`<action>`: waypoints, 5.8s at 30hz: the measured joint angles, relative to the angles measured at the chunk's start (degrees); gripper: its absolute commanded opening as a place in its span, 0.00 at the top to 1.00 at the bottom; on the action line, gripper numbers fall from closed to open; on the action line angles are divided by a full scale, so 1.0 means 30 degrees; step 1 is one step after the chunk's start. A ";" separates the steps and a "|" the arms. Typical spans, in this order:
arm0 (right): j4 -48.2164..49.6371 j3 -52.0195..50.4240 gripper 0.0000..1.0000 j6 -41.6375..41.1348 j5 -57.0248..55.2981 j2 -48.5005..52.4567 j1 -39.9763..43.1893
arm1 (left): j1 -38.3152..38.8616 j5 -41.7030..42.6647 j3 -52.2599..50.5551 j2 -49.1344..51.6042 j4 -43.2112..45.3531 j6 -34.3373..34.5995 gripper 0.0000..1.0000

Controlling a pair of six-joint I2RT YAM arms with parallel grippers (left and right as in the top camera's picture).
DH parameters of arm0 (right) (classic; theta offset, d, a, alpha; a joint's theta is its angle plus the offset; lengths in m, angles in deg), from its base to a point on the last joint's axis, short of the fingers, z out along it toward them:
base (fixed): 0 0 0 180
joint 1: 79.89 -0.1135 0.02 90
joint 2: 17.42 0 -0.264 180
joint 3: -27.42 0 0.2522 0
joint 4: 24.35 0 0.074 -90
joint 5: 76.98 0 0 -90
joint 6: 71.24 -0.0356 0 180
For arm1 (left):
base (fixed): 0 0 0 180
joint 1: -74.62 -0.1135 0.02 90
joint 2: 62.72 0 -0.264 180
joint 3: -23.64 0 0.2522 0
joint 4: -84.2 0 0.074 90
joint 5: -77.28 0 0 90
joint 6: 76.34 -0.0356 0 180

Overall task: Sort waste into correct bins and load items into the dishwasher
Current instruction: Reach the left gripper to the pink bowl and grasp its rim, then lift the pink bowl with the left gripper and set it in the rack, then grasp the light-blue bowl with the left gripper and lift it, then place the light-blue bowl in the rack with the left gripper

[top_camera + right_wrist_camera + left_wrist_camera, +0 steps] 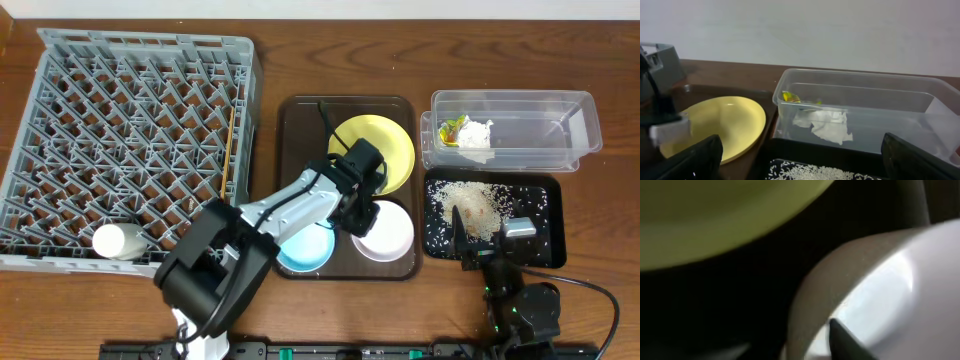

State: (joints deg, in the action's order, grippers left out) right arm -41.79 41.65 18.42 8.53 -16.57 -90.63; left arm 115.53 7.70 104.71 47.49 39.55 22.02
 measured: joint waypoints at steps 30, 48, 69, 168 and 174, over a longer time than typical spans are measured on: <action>0.0007 0.0000 0.01 0.0007 0.0000 0.0000 0.0000 | -1.2050 -0.9508 0.1435 -0.9413 -0.4335 0.0291 0.92; 0.0000 0.0000 0.01 0.0007 0.0000 0.0000 0.0000 | -1.2699 -2.2156 0.1443 -0.5231 -0.1749 -0.1472 0.93; 0.0007 0.0000 0.01 0.0007 0.0000 0.0000 0.0000 | -0.9347 -2.8108 0.1311 -0.4269 -0.1894 -0.1734 0.92; 0.0000 0.0000 0.01 0.0007 0.0000 0.0000 0.0000 | -0.9428 -0.5399 0.0816 -1.0200 -0.6980 0.2565 0.92; 0.0000 0.0000 0.01 0.0007 0.0000 0.0000 0.0000 | -1.0703 -1.5416 0.1078 -1.0907 -0.6047 0.1902 0.92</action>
State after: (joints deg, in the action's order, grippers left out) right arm -41.79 41.65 18.44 8.53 -16.57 -90.63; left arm 83.42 -38.55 107.95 14.77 21.41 27.72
